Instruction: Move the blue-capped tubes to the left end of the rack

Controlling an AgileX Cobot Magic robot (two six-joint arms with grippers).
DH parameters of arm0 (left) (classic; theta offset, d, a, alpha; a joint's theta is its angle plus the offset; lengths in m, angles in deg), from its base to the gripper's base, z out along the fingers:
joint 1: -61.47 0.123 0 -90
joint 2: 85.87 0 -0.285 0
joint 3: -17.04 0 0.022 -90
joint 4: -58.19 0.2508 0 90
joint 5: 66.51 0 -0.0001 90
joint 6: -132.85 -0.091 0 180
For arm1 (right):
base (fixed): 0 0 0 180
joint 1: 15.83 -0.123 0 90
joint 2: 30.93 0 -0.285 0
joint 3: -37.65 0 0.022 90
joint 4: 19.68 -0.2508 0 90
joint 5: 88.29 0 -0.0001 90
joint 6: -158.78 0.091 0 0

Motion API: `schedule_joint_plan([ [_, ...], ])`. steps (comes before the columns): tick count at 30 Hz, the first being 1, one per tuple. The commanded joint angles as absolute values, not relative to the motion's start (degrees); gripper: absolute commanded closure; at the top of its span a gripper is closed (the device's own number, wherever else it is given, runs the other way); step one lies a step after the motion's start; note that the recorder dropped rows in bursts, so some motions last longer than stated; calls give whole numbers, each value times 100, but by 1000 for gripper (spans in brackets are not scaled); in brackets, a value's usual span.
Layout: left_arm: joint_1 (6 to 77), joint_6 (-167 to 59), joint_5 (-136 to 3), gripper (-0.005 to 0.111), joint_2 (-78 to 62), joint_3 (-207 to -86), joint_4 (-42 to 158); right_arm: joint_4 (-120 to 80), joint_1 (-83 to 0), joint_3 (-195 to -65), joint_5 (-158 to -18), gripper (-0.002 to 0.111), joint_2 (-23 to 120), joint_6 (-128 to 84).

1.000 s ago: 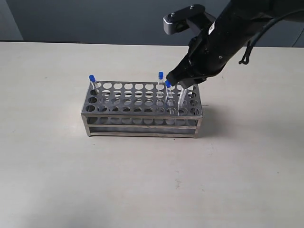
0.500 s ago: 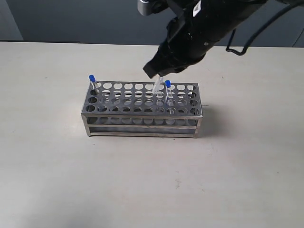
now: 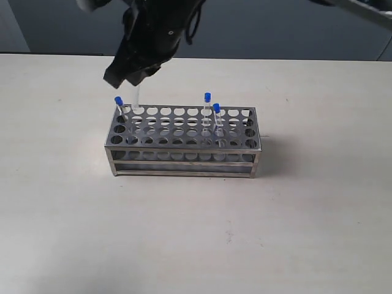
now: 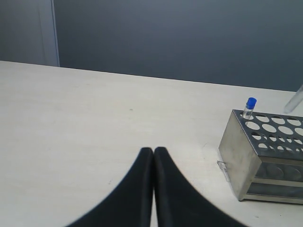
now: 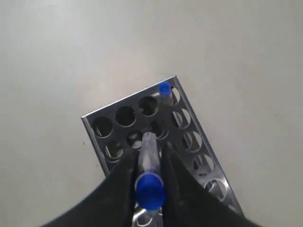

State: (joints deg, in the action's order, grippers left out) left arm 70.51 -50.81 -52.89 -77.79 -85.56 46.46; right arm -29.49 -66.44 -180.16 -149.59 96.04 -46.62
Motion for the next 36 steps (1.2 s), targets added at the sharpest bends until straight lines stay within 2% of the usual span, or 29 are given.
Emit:
schedule_joint_plan([
  [1,6986,-5079,-5273,106,-7809,-8574,4649,-2705,-6798,-18638,-15092,108,10142,-4761],
  [15,6986,-5079,-5273,106,-7809,-8574,4649,-2639,-6826,-18825,-14641,108,10710,-4797],
  [36,6986,-5079,-5273,106,-7809,-8574,4649,-3050,-6845,-18890,-15406,108,10384,-4797],
])
